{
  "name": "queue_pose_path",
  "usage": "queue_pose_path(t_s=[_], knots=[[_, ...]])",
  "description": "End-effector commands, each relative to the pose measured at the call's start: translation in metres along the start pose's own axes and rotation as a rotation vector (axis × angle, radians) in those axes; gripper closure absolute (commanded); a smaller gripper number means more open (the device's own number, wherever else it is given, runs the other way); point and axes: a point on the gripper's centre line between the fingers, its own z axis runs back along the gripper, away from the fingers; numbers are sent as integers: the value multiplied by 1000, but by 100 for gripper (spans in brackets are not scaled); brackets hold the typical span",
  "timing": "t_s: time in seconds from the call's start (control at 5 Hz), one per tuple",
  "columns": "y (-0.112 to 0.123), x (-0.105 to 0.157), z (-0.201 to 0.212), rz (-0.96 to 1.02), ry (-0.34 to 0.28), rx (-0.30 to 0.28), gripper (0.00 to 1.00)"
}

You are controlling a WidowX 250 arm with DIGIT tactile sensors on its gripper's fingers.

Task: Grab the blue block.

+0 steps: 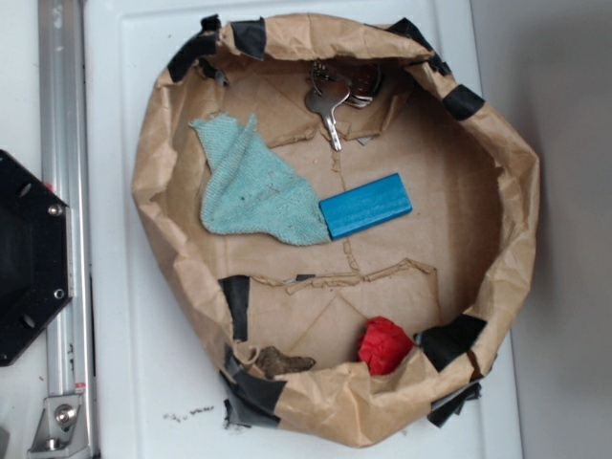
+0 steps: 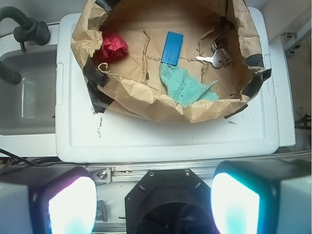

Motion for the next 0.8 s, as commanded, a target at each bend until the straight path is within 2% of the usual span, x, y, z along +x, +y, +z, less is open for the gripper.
queue_pose_path(t_s=[0.0, 0.2, 0.4, 0.6], knots=[[0, 0, 0, 0, 0, 0, 0], [13, 44, -37, 58, -116, -3, 0], [21, 88, -77, 84, -137, -41, 0], [28, 106, -111, 100, -107, -25, 0]])
